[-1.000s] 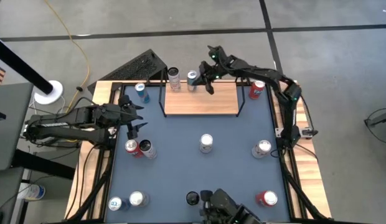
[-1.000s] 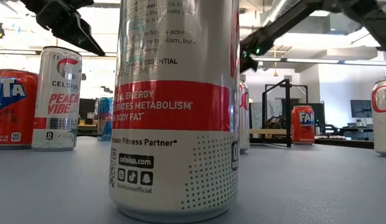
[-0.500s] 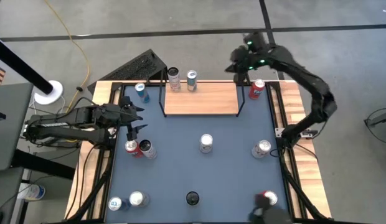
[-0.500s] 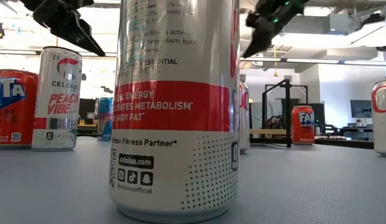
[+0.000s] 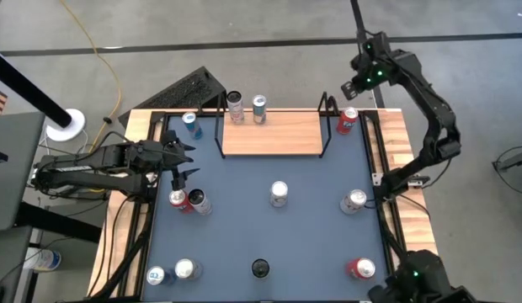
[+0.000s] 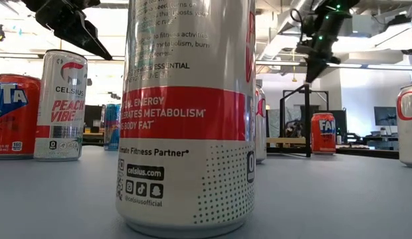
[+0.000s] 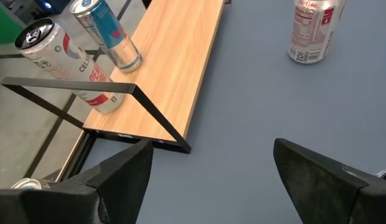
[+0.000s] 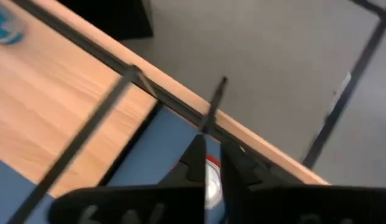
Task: Place canned beverage on shelf
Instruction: Put the top red soda can on the shelf
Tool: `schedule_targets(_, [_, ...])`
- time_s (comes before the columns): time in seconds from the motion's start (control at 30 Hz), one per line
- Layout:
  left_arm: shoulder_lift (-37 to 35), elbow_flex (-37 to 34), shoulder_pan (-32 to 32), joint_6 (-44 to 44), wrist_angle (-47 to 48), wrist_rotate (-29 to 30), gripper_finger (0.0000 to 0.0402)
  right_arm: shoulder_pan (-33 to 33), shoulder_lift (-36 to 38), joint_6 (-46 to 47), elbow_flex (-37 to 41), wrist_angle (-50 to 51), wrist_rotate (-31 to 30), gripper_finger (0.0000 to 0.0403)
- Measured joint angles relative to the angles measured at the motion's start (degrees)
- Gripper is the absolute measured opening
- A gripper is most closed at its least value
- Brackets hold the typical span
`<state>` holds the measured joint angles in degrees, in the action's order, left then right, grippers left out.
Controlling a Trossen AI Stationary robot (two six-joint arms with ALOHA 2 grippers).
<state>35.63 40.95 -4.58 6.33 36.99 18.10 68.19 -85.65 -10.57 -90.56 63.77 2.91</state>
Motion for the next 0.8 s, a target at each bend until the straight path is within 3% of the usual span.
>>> schedule_targets(0.2, [0.0, 0.0, 0.0, -0.1, 0.0, 0.1, 0.0322, 0.2, -4.5, 1.7, 0.0, 4.8, -5.7, 0.0129])
schedule_targets(0.5, [0.0, 0.0, 0.0, 0.1, 0.1, 0.1, 0.0322, -1.3, -12.7, -1.8, -0.1, 8.6, -4.6, 0.0278])
schedule_targets(0.8, [0.0, 0.0, 0.0, 0.1, 0.0, 0.2, 0.0322, -1.4, -13.4, -1.9, -0.2, 8.3, -4.6, 0.0303])
